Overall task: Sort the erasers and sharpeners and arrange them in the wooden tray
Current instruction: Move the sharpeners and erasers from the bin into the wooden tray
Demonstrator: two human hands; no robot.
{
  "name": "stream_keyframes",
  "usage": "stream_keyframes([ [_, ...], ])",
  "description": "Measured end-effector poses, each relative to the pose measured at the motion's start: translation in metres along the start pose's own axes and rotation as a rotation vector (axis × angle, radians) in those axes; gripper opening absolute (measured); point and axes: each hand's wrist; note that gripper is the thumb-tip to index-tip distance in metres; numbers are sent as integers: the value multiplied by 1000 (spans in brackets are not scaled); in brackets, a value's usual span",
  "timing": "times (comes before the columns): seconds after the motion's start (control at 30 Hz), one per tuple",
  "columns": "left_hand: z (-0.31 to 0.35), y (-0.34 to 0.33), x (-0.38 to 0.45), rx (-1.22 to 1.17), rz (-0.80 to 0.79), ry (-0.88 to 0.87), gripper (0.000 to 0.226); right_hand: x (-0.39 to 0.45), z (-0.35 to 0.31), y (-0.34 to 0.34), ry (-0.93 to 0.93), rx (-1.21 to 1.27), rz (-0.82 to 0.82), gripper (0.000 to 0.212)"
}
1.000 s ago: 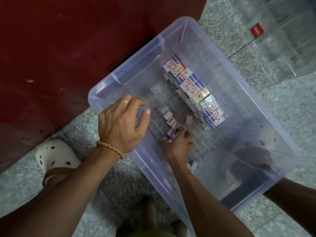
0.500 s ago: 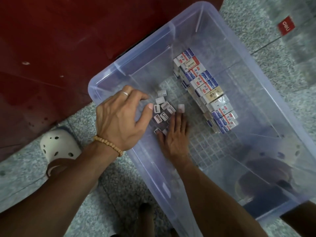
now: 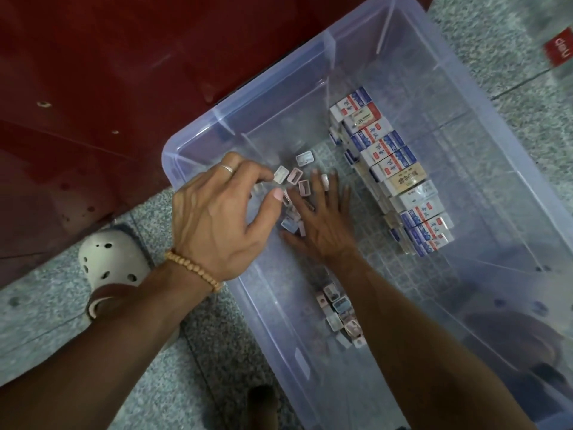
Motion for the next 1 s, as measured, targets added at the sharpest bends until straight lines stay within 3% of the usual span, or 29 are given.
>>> stream_keyframes([
  [0.17,0,0,0,5,-14,13,27,30,12,3,146,-52,42,55],
  [0.3,0,2,0,0,-22,14,27,22,11,8,123,-77,79,41],
  [0.6,0,2,1,-6,-24,9,27,14,23,11,164,-74,111,40],
  [0.8,-1,2,1,-6,-27,12,26,-3,27,13,244,-143,-13,44],
  [0.9,-2,2,1,-14,-26,8,25,-6,33,13,299,-148,0,38],
  [1.0,-2,2,1,-24,-20,-11,23,-9,31,15,224,-169,3,39],
])
Point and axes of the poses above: each hand's wrist, its own x-axis towards the middle knuckle, its own y-axis out of the back of the hand, z = x × y, and after that the axes turned 10 degrees about y, right-handed
